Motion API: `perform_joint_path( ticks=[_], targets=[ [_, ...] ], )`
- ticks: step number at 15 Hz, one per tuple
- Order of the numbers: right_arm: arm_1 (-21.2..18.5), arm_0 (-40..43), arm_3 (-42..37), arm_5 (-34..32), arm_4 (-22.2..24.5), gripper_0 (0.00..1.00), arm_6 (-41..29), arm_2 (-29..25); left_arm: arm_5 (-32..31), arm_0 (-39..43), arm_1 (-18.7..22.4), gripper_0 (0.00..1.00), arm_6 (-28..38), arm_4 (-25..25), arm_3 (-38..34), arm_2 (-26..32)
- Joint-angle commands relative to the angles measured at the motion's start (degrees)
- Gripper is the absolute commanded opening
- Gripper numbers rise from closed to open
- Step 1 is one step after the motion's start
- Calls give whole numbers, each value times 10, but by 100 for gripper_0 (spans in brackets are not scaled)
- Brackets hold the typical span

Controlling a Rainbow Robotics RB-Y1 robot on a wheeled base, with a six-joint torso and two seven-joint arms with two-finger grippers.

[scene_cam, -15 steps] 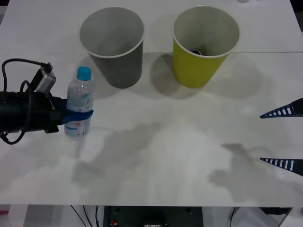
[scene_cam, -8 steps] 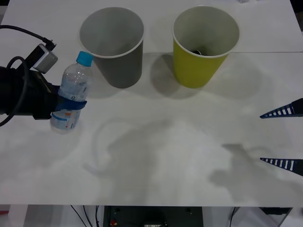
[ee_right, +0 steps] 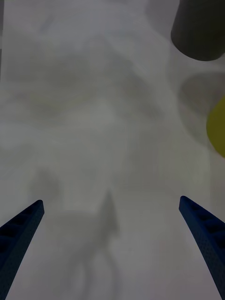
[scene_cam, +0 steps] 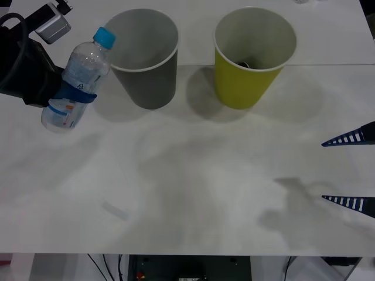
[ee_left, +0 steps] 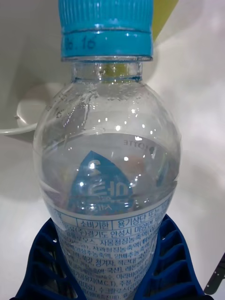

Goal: Put the can into the green bin and the plastic bottle into the gray bin

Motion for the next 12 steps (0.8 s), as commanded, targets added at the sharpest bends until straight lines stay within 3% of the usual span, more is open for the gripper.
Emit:
perform_joint_path(
  ticks=[1,6,12],
  targets=[
    [0,0,0,0,0,100,0,0,1,-87,4,0,1,3,56,-58],
    [0,0,0,0,0,100,0,0,30,-230,-2,0,36,17,171,-170],
    [0,0,0,0,0,100,0,0,75,-365,-62,0,34,26,364,-271]
  ],
)
